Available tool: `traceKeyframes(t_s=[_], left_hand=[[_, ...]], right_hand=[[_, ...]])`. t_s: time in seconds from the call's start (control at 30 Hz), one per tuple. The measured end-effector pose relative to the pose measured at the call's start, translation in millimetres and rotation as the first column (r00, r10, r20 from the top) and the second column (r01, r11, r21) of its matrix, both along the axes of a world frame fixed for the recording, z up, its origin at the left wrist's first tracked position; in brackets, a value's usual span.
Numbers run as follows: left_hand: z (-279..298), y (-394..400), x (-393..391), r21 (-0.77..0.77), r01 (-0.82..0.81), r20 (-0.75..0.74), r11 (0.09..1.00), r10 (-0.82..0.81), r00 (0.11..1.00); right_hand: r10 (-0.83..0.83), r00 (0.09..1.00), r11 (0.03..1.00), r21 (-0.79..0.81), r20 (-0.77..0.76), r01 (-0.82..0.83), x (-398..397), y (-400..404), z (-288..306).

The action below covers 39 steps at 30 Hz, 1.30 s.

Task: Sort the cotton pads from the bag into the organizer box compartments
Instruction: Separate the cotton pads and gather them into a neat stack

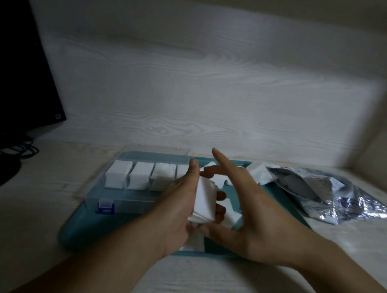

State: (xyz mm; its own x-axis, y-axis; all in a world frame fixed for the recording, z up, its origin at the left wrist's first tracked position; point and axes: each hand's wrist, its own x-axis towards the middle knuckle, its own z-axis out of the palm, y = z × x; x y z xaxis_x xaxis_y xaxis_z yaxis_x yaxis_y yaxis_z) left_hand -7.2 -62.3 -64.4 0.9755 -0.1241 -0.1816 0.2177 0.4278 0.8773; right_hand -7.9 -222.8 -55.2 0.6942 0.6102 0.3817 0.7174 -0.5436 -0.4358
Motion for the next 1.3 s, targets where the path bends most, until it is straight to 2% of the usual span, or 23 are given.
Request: traceKeyframes(t_s=[0.07, 0.23, 0.37, 0.53, 0.7, 0.87, 0.93, 1.0, 1.1, 1.13, 1.2, 1.23, 1.3], left_hand=[[-0.2, -0.6, 1.7, 0.007, -0.003, -0.005, 1.000, 0.003, 1.000], [2.6, -3.8, 1.0, -0.002, -0.027, 0.007, 1.000, 0.027, 1.000], [1.1, -3.5, -0.6, 0.046, -0.079, 0.029, 0.996, 0.078, 0.997], [2.1, -6.8, -4.3, 0.089, -0.106, 0.061, 0.990, 0.101, 0.993], [1.7, -6.6, -4.1, 0.105, -0.018, 0.082, 0.994, 0.009, 0.997], [-2.9, -3.1, -3.6, 0.138, -0.023, 0.172, 0.990, -0.001, 0.985], [-2.9, -1.0, -2.7, 0.102, -0.034, 0.187, 0.994, 0.014, 0.982], [-2.5, 0.0, 0.1, 0.054, -0.069, 0.184, 0.996, 0.058, 0.981], [-0.8, -0.4, 1.3, 0.009, -0.097, 0.187, 0.995, 0.094, 0.978], [-0.5, -0.6, 1.6, 0.008, -0.104, 0.181, 0.995, 0.101, 0.978], [0.2, -0.1, 1.7, 0.005, -0.117, 0.159, 0.993, 0.114, 0.981], [0.7, 0.5, 2.6, 0.002, -0.125, 0.148, 0.992, 0.123, 0.981], [1.9, 0.6, 3.1, -0.013, -0.129, 0.129, 0.992, 0.129, 0.983]], right_hand=[[-0.003, 0.998, 0.998, -0.058, 0.064, 0.007, 2.8, 3.2, -3.5], [-0.022, 0.996, 1.000, -0.015, 0.084, 0.024, 6.1, 2.0, -2.0], [-0.013, 0.993, 0.999, -0.044, 0.121, 0.018, 3.0, 3.9, -2.2], [0.002, 0.987, 1.000, 0.009, 0.161, -0.004, 3.2, 8.1, -4.6], [-0.009, 0.992, 1.000, -0.006, 0.122, 0.010, 4.5, 7.1, -7.1], [-0.028, 0.995, 0.999, -0.013, 0.095, 0.030, 4.1, 6.7, -8.3], [-0.008, 1.000, 0.998, 0.057, 0.021, 0.007, 4.7, 5.0, -4.3], [-0.030, 0.999, 0.979, 0.202, -0.013, 0.032, 11.8, -3.5, 2.4], [-0.269, 0.962, 0.884, 0.410, 0.049, 0.226, 37.0, -32.4, 6.1], [-0.384, 0.922, 0.856, 0.388, 0.039, 0.341, 46.4, -43.4, 5.9], [-0.543, 0.840, 0.827, 0.168, -0.004, 0.536, 58.9, -58.5, 4.0], [-0.568, 0.823, 0.823, 0.022, -0.023, 0.568, 62.0, -61.6, 2.3], [-0.547, 0.834, 0.827, -0.203, -0.071, 0.525, 62.5, -60.8, -0.2]])
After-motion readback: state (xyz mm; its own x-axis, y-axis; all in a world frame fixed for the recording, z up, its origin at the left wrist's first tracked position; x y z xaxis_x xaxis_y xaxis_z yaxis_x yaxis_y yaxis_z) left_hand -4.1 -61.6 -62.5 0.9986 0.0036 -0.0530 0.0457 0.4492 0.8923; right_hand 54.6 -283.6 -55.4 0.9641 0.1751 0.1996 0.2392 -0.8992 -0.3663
